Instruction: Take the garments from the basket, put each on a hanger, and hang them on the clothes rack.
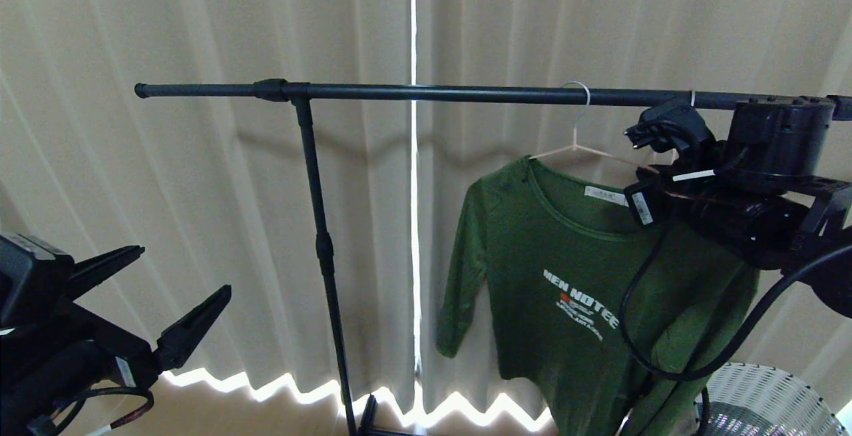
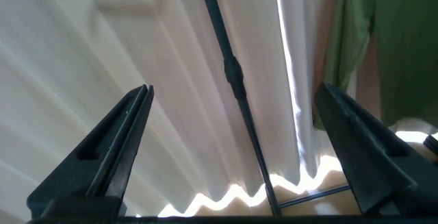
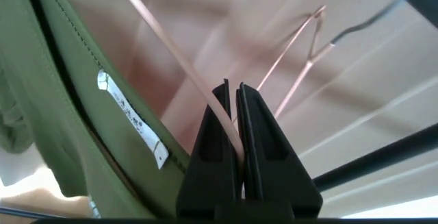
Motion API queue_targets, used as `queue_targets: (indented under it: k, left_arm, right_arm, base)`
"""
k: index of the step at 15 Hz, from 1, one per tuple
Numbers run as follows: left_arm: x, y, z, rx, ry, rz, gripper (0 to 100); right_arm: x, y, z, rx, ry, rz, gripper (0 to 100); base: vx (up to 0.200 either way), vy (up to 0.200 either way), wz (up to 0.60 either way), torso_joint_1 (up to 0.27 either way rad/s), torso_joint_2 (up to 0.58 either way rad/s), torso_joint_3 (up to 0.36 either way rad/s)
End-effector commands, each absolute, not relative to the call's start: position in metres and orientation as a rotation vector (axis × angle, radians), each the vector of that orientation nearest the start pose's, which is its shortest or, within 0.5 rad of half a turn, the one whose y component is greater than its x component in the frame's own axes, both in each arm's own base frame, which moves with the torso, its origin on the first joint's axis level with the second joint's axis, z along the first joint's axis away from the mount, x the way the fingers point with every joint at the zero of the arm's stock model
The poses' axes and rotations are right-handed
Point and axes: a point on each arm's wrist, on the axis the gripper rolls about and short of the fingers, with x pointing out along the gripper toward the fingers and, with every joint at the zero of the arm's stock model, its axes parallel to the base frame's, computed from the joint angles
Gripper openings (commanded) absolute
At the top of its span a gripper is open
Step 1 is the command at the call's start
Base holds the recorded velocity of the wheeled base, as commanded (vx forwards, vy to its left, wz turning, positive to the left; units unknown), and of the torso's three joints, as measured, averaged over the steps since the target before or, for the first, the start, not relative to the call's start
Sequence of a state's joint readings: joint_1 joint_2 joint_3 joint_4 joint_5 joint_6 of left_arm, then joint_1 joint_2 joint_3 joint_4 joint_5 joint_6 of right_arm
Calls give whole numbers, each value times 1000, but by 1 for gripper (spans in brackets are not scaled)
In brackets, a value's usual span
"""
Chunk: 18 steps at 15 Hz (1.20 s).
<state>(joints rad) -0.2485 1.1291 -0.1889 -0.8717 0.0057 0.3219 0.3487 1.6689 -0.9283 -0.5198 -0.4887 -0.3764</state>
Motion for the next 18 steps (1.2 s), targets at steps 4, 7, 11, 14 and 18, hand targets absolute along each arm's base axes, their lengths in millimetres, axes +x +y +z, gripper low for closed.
queue_targets:
  k: [4,7,11,14,18]
  left_arm:
    - [134,-34,167,328,31,-250,100]
    - [134,-34,167,328,31,-250,100]
    - [134,-34,166,328,34,-250,100]
    - [134,-34,166,327,34,-249,100]
    - [134,-32,166,325,38,-237,100]
  right_arm:
    - [285,105,212,-470,222,-57,0]
    - [278,104,211,-462,220,-37,100]
    - [265,103,217,-444,187,66,100]
    - [256,101,214,-413,189,121,100]
    - [243,99,211,-355,182,283,100]
  base:
    - [0,0,0,0,0,0]
    - [0,0,0,0,0,0]
    - [0,0,0,0,0,0]
    - [0,0,0,0,0,0]
    - [0,0,0,0,0,0]
